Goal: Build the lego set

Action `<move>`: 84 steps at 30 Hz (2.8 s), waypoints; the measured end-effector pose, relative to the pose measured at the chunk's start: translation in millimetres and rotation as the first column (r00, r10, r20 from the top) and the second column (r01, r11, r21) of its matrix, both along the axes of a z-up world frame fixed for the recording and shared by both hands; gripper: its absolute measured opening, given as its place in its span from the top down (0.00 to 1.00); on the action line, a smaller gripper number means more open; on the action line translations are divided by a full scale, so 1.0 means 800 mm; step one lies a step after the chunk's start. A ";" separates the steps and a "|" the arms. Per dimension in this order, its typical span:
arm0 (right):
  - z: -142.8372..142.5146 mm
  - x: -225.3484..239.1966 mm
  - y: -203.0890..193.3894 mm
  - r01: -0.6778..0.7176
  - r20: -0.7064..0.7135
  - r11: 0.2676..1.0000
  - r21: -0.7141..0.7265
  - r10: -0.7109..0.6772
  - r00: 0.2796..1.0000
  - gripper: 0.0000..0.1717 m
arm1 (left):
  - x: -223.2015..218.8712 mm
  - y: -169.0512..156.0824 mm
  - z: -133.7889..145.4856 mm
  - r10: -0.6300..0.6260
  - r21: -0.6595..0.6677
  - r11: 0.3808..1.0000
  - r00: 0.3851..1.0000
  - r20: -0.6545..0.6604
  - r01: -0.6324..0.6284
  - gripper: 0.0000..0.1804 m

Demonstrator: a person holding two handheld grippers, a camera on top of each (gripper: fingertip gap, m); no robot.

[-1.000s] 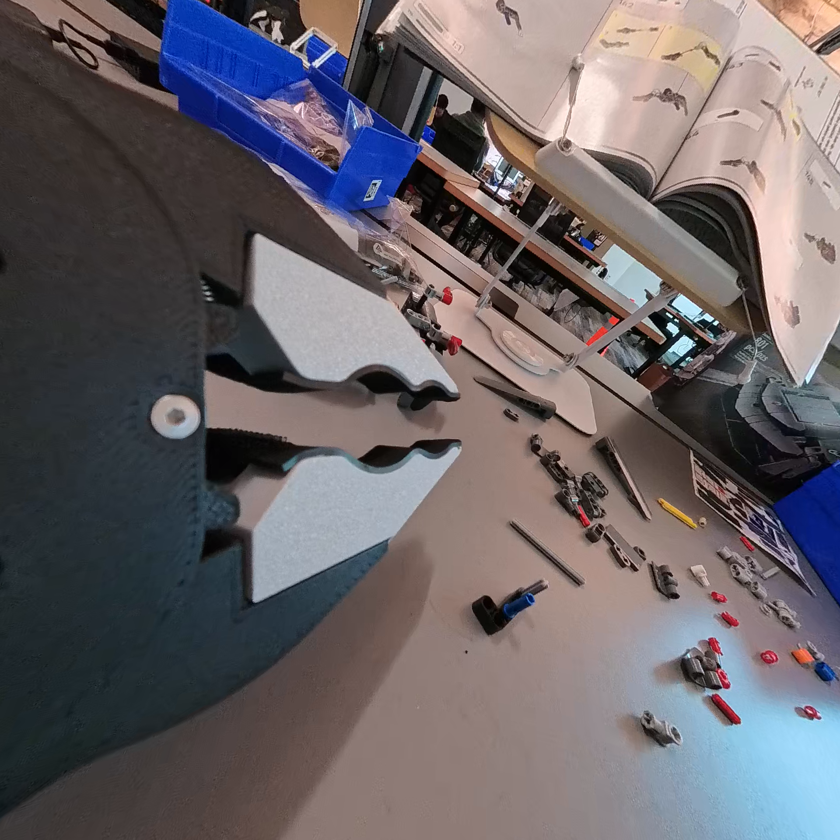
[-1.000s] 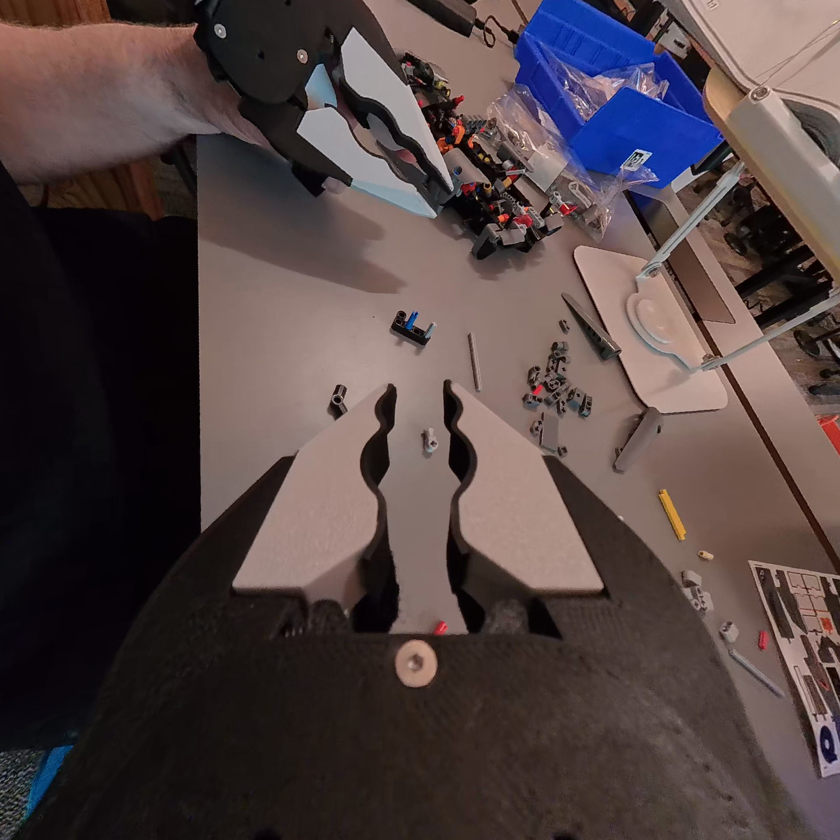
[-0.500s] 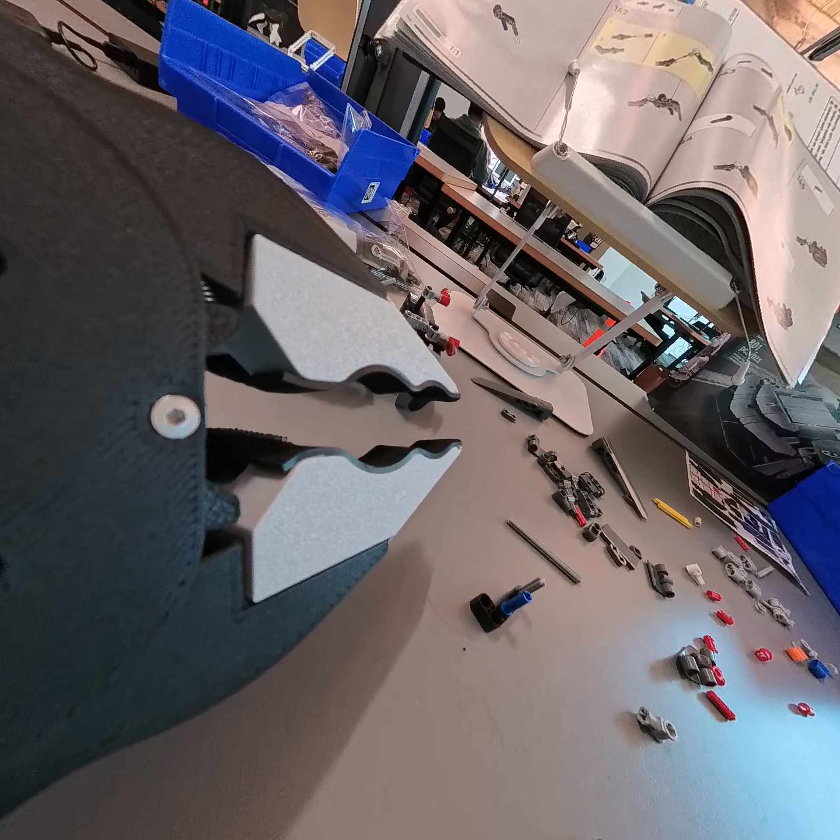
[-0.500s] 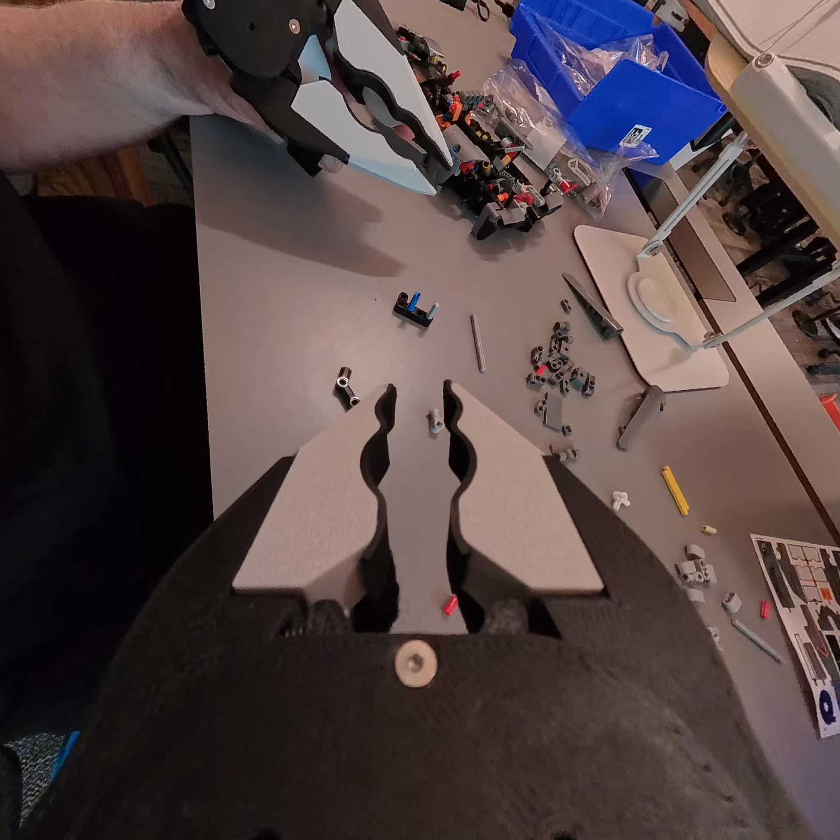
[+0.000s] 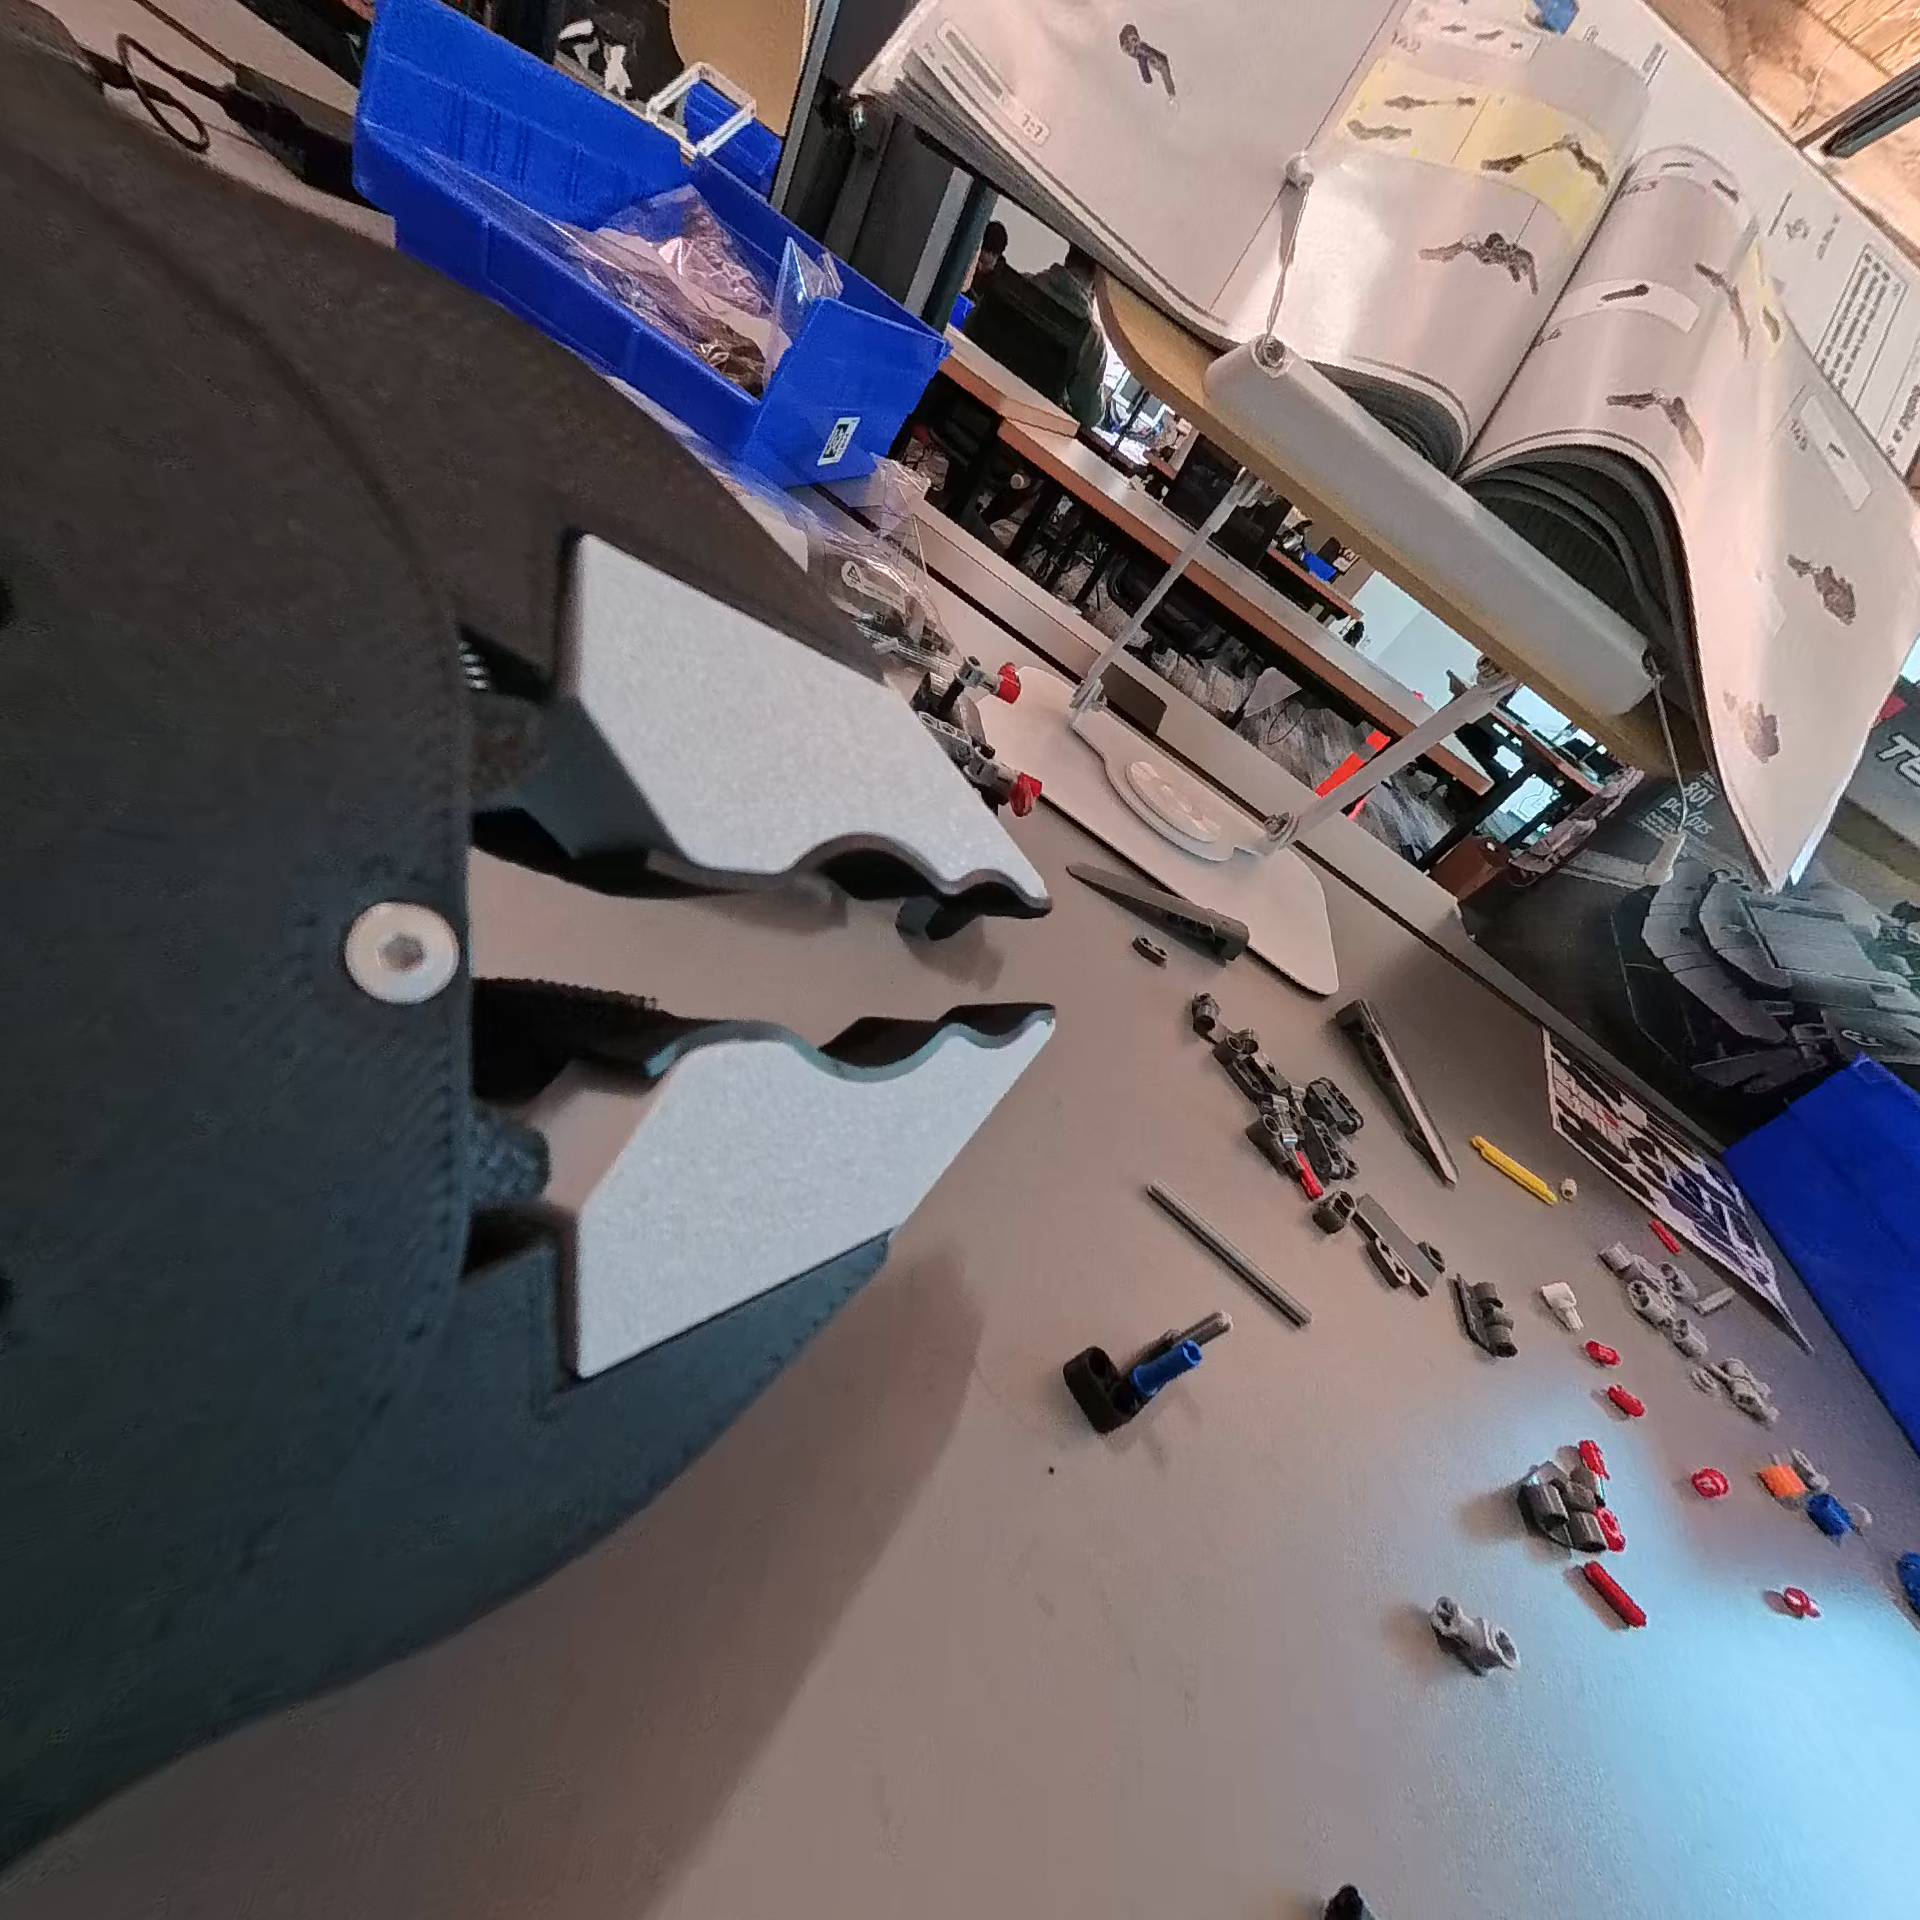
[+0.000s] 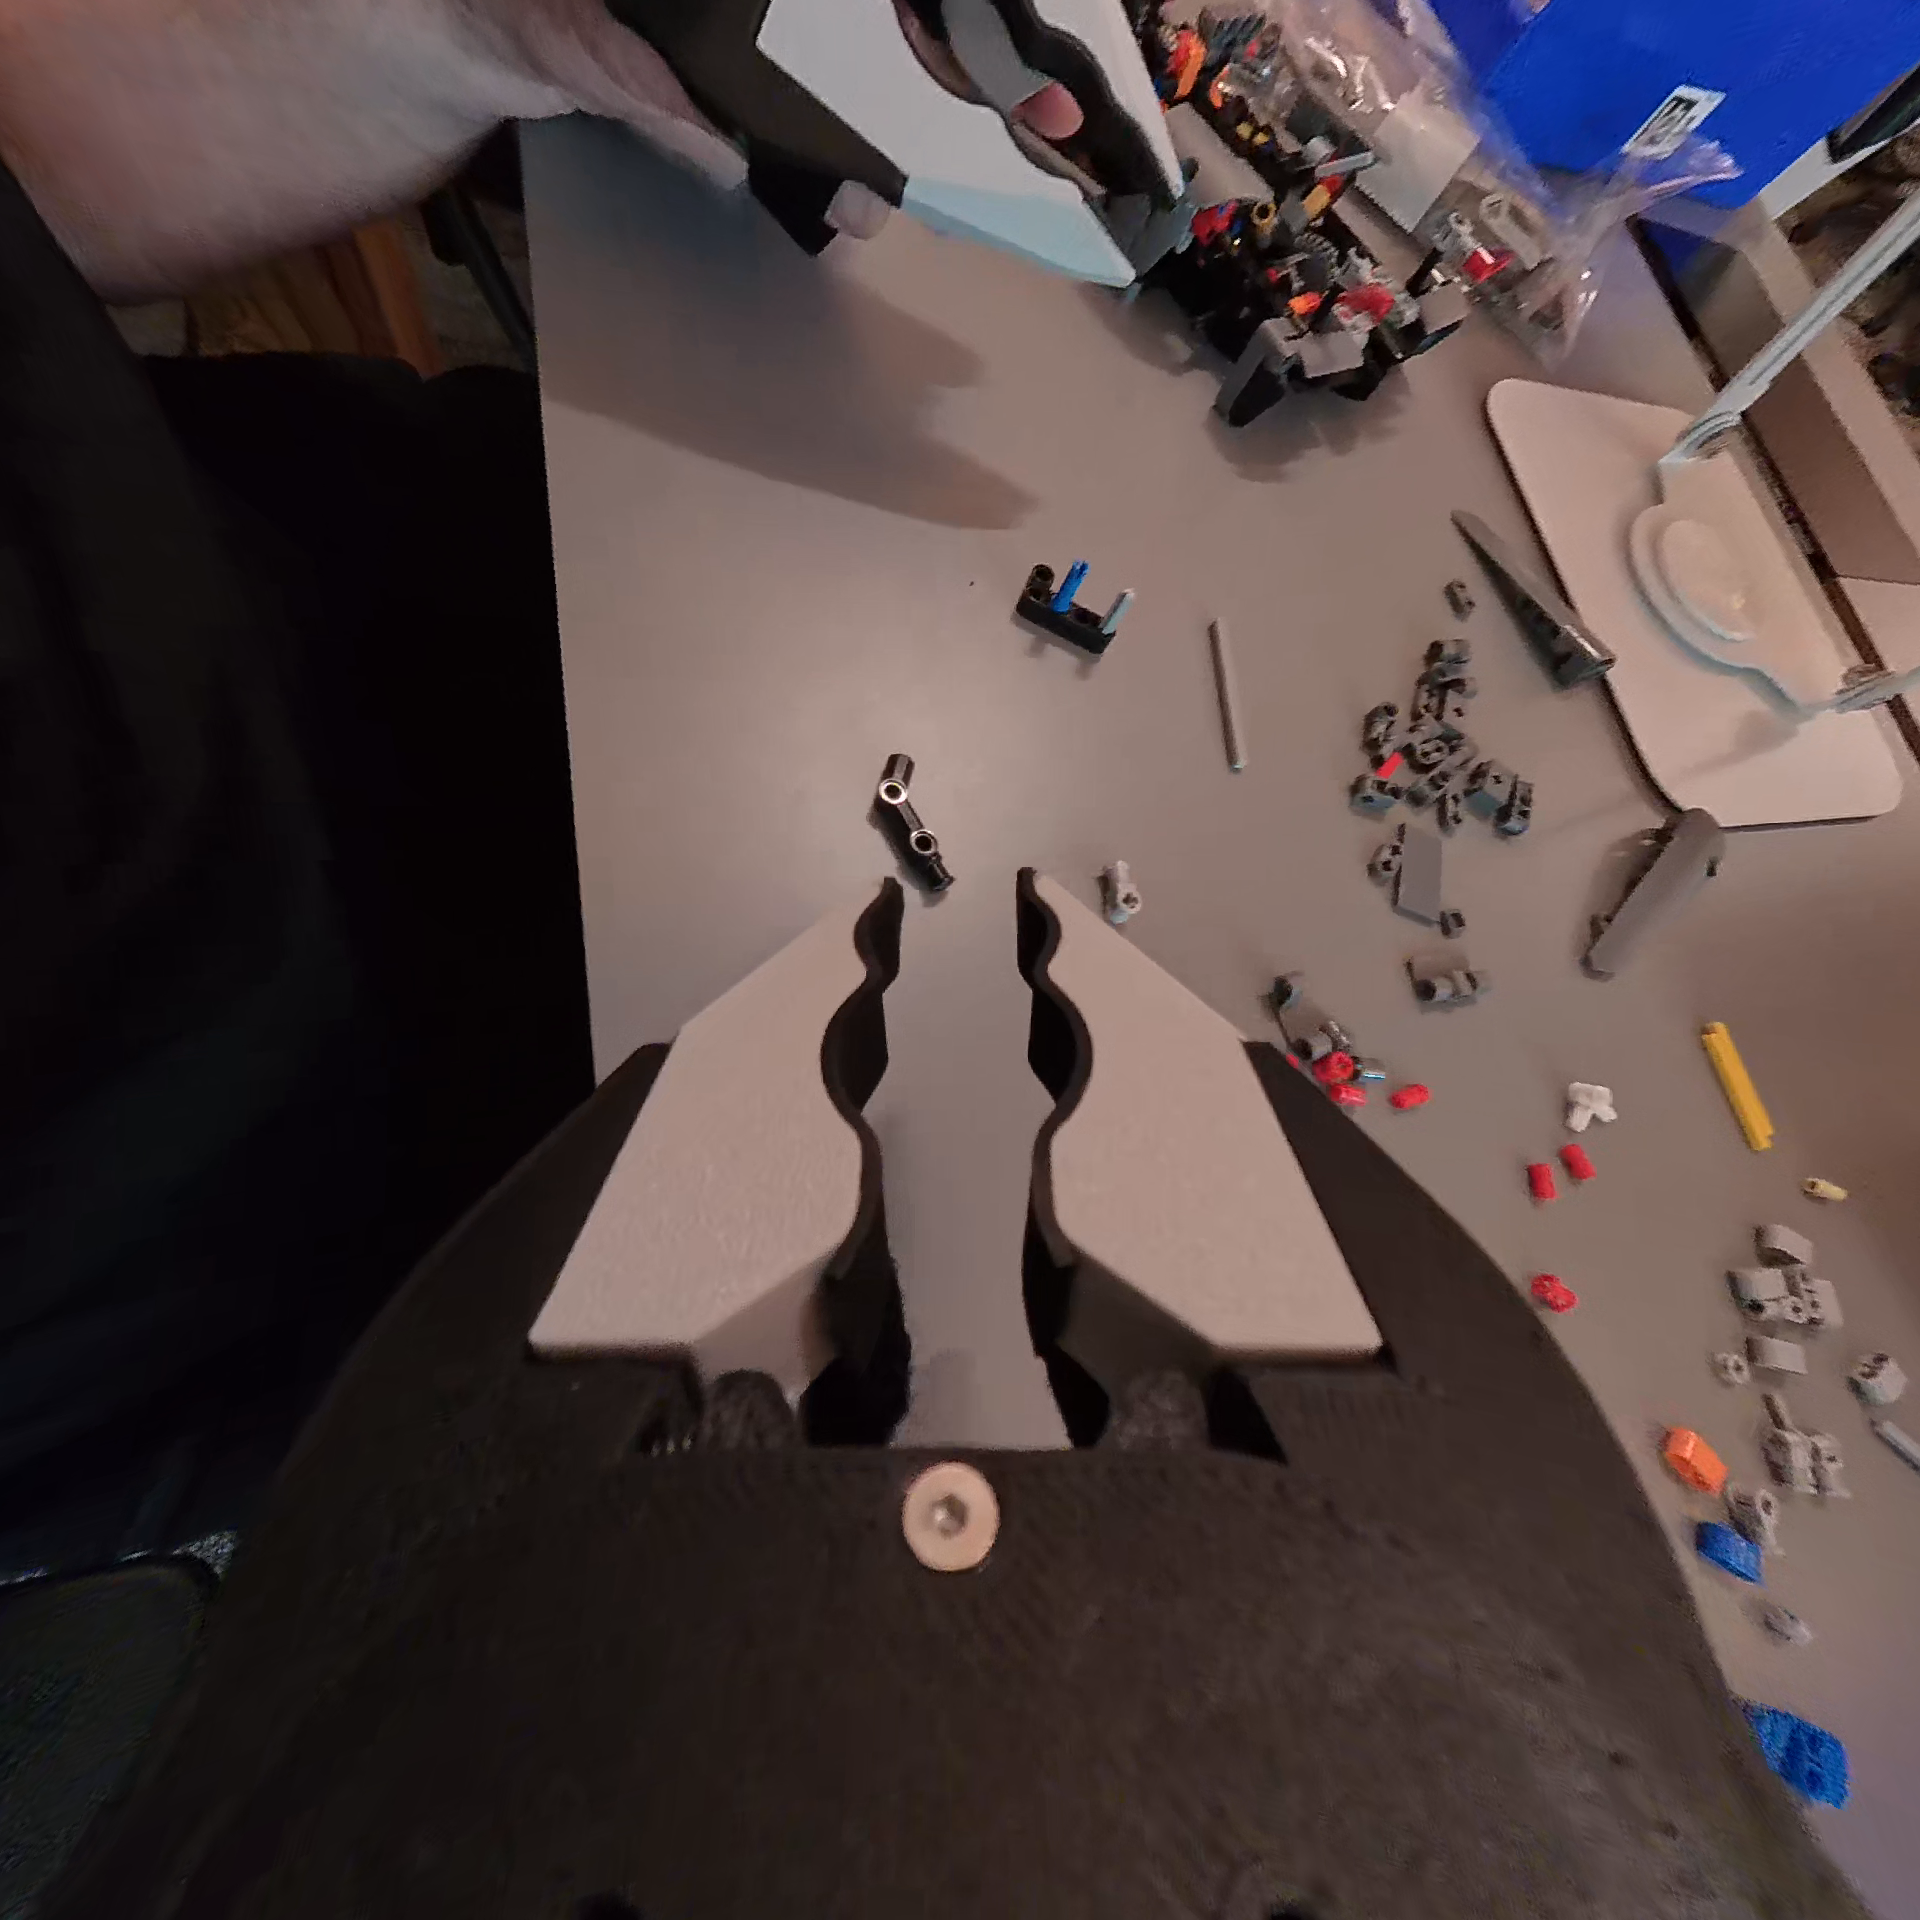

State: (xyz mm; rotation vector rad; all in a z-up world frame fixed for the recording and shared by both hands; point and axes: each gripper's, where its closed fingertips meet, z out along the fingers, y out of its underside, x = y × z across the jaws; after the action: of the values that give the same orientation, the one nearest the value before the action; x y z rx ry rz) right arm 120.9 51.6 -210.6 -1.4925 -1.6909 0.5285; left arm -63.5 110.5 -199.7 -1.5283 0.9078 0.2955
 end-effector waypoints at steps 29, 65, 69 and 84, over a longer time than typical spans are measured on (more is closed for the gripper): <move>-0.063 -0.042 0.007 -0.075 0.131 0.986 -0.147 0.095 0.987 0.86 | 0.002 -0.002 0.004 -0.018 0.010 1.000 1.000 0.017 0.018 0.93; 0.001 0.230 0.203 0.480 0.258 0.873 0.085 -0.484 0.836 0.91 | 0.000 0.004 0.000 0.000 -0.004 1.000 1.000 0.005 0.000 0.93; -0.016 0.258 0.215 0.502 0.314 0.862 0.072 -0.497 0.809 0.91 | 0.001 0.007 -0.005 0.002 -0.018 1.000 1.000 -0.012 -0.002 0.93; -0.057 0.269 0.268 0.425 0.408 0.901 0.091 -0.423 0.809 0.94 | -0.003 0.013 -0.011 0.027 -0.033 0.999 0.999 -0.036 -0.028 0.93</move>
State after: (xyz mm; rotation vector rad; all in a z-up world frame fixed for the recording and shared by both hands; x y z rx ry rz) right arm 336.3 266.3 -255.9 -2.0229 -1.5783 -0.0412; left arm -66.2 121.0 -208.6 -1.5723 0.9240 0.3293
